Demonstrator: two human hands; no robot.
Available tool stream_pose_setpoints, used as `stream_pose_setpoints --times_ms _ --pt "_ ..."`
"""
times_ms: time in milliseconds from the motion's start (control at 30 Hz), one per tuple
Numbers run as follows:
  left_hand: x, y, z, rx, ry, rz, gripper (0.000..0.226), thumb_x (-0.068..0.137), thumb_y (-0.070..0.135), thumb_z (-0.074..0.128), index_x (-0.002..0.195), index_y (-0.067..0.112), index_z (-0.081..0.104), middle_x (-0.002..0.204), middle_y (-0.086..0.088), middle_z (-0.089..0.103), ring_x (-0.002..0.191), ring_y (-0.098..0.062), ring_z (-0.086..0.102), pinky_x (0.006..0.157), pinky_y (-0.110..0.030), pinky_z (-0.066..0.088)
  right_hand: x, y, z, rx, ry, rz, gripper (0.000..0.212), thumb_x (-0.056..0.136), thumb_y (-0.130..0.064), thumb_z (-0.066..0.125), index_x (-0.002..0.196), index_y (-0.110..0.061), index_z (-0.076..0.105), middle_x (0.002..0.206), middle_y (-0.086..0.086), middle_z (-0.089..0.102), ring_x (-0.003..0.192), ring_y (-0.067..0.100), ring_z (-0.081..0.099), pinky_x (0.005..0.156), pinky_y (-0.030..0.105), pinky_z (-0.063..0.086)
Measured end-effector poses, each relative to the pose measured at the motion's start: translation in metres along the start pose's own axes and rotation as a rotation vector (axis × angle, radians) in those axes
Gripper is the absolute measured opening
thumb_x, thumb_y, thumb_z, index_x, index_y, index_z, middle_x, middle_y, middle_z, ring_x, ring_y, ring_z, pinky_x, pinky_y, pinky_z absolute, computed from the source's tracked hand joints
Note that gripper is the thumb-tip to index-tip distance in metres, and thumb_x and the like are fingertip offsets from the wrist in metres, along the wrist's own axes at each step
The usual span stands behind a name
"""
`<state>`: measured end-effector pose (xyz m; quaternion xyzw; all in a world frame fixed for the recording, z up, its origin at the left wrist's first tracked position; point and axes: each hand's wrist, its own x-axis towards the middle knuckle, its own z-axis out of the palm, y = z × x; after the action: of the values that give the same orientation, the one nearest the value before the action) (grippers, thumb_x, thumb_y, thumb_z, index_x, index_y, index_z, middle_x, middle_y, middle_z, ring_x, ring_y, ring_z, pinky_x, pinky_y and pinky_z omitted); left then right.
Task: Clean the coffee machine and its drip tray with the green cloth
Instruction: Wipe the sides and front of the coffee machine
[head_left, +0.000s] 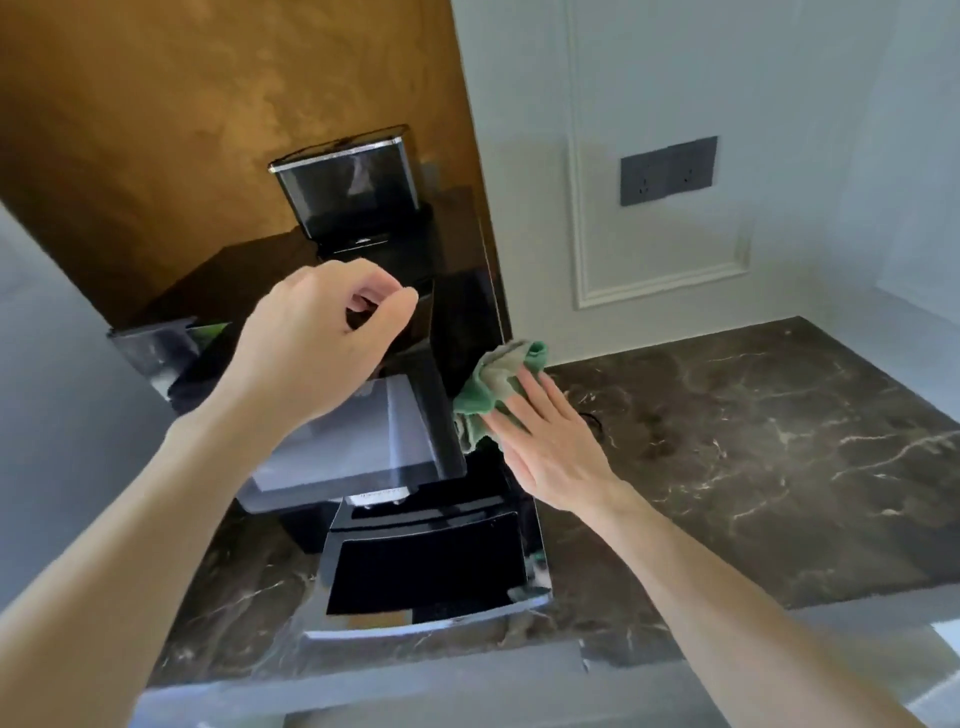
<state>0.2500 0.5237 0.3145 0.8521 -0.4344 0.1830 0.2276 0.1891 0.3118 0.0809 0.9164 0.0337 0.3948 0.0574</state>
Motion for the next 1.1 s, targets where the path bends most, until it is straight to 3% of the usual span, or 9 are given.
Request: stream_pose_setpoints --times_ms 67,300,500,600,767,833,967,1033,1100 --pt "0.004 0.008 0.005 0.059 0.021 -0.017 0.027 0.102 0.048 0.053 0.107 0.029 0.071 0.099 0.012 0.069 0.094 -0.010 0.062 0.084 -0.034 0.056 0.032 0.017 -0.015 0.025 0.088 -0.079 0.044 0.105 -0.025 0.047 0.148 -0.017 0.044 0.162 0.013 0.037 0.155 0.036 0.019 0.127 0.050 0.018" --pt "0.006 0.028 0.015 0.121 0.074 -0.130 0.028 0.100 0.051 0.055 0.106 0.029 0.072 0.099 0.011 0.069 0.093 -0.011 0.061 0.082 -0.037 0.057 0.084 0.048 -0.044 0.027 0.196 -0.282 0.047 0.105 -0.027 0.049 0.151 -0.016 0.049 0.162 0.011 0.037 0.154 0.034 0.025 0.127 0.047 0.018" --pt "0.011 0.036 0.027 0.122 0.134 -0.179 0.028 0.101 0.049 0.054 0.107 0.029 0.073 0.102 0.011 0.070 0.097 -0.012 0.062 0.083 -0.039 0.058 0.060 0.030 -0.027 0.119 0.170 -0.181 0.053 0.103 -0.021 0.049 0.155 -0.014 0.041 0.165 0.011 0.031 0.156 0.032 0.014 0.128 0.047 0.012" --pt "0.012 0.037 0.033 0.079 0.193 -0.189 0.022 0.100 0.046 0.056 0.105 0.031 0.071 0.103 0.011 0.069 0.099 -0.012 0.062 0.085 -0.041 0.058 0.025 0.020 -0.010 0.132 0.073 -0.173 0.057 0.102 -0.022 0.050 0.157 -0.013 0.036 0.166 0.009 0.029 0.158 0.031 0.011 0.129 0.046 0.007" --pt "0.015 0.046 0.037 -0.033 0.283 -0.215 0.019 0.100 0.039 0.058 0.105 0.028 0.073 0.103 0.014 0.070 0.103 -0.011 0.063 0.091 -0.037 0.057 -0.045 0.014 0.019 0.059 -0.290 -0.391 0.059 0.101 -0.032 0.053 0.156 -0.017 0.040 0.162 0.003 0.039 0.148 0.024 0.034 0.126 0.042 0.001" --pt "0.014 0.046 0.041 -0.037 0.273 -0.226 0.020 0.100 0.039 0.057 0.106 0.027 0.072 0.105 0.013 0.070 0.105 -0.011 0.062 0.092 -0.035 0.056 -0.054 0.018 0.027 0.015 -0.347 -0.431 0.060 0.100 -0.033 0.053 0.156 -0.016 0.040 0.162 0.003 0.039 0.149 0.024 0.035 0.125 0.042 0.003" --pt "0.011 0.047 0.049 0.060 0.304 -0.259 0.017 0.101 0.039 0.055 0.103 0.033 0.070 0.106 0.018 0.067 0.105 -0.006 0.056 0.079 -0.019 0.045 -0.066 0.027 0.039 -0.181 -0.500 -0.650 0.069 0.107 -0.029 0.037 0.158 -0.013 -0.006 0.171 0.001 -0.001 0.158 0.021 0.000 0.117 0.042 -0.022" --pt "0.010 0.048 0.050 0.084 0.327 -0.279 0.017 0.101 0.038 0.054 0.102 0.033 0.071 0.106 0.018 0.068 0.105 -0.005 0.054 0.075 -0.014 0.039 -0.064 0.034 0.041 -0.191 -0.530 -0.691 0.069 0.106 -0.029 0.041 0.162 -0.017 0.003 0.171 -0.003 0.001 0.158 0.017 0.000 0.113 0.041 -0.029" --pt "0.008 0.048 0.050 0.110 0.332 -0.268 0.019 0.101 0.038 0.053 0.102 0.032 0.071 0.105 0.017 0.069 0.106 -0.006 0.055 0.076 -0.013 0.039 -0.050 0.041 0.040 -0.156 -0.492 -0.729 0.066 0.097 -0.029 0.058 0.159 -0.021 0.034 0.168 -0.005 0.022 0.156 0.014 0.016 0.118 0.039 -0.030"
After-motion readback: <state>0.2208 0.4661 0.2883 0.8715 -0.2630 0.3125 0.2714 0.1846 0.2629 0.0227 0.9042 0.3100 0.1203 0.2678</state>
